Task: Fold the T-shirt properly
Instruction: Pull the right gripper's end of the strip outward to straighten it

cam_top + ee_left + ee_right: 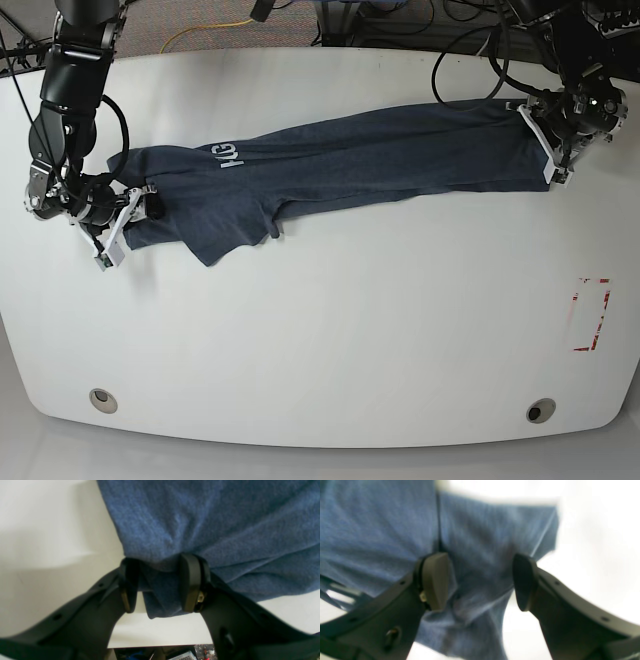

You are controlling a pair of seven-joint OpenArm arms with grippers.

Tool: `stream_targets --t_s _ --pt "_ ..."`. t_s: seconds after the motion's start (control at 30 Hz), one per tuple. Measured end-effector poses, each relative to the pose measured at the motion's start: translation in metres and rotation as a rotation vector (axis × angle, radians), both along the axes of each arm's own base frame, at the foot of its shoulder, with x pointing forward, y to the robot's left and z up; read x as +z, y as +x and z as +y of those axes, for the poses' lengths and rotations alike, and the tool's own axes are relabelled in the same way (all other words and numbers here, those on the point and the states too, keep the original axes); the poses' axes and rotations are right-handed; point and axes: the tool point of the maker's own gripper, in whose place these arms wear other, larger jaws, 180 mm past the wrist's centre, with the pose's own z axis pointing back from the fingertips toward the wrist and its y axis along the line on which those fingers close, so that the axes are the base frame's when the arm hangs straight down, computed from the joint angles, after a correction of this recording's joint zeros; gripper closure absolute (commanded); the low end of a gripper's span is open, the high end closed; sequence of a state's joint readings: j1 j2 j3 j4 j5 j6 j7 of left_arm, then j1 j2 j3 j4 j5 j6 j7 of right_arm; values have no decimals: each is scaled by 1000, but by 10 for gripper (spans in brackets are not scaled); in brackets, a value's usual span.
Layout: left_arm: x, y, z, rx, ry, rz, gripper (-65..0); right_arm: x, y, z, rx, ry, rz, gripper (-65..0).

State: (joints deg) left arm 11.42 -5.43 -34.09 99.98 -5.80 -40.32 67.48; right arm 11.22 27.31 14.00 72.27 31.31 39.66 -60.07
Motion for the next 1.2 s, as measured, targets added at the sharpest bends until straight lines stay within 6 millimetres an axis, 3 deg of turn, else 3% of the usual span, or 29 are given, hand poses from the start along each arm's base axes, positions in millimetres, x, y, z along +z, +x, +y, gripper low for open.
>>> stream_targets --t_s 0.17,0.27,0.47,0.67,0.8,0.9,0.97,1.03,1.2 --pt "0 0 0 1 1 1 -240 20 27 17 39 17 -71 -395" --pt "0 0 0 2 1 1 -240 18 39 29 77 7 -55 -395" --pt "0 0 0 2 4 2 -239 4 59 55 74 45 -32 -395" --pt "0 0 1 2 7 5 -239 -23 56 65 64 45 6 -387" --pt "0 0 1 2 7 4 -239 -26 61 78 74 40 -4 -377" --pt "0 -1 1 2 8 5 -239 -27 62 91 85 61 -12 -274" --pt "0 -1 1 2 8 5 -239 -28 62 97 87 73 -13 -109" --pt "0 -1 1 2 8 5 -239 -29 61 96 86 71 -8 -17" --pt "0 -1 1 2 8 6 -239 -26 58 93 101 33 -3 0"
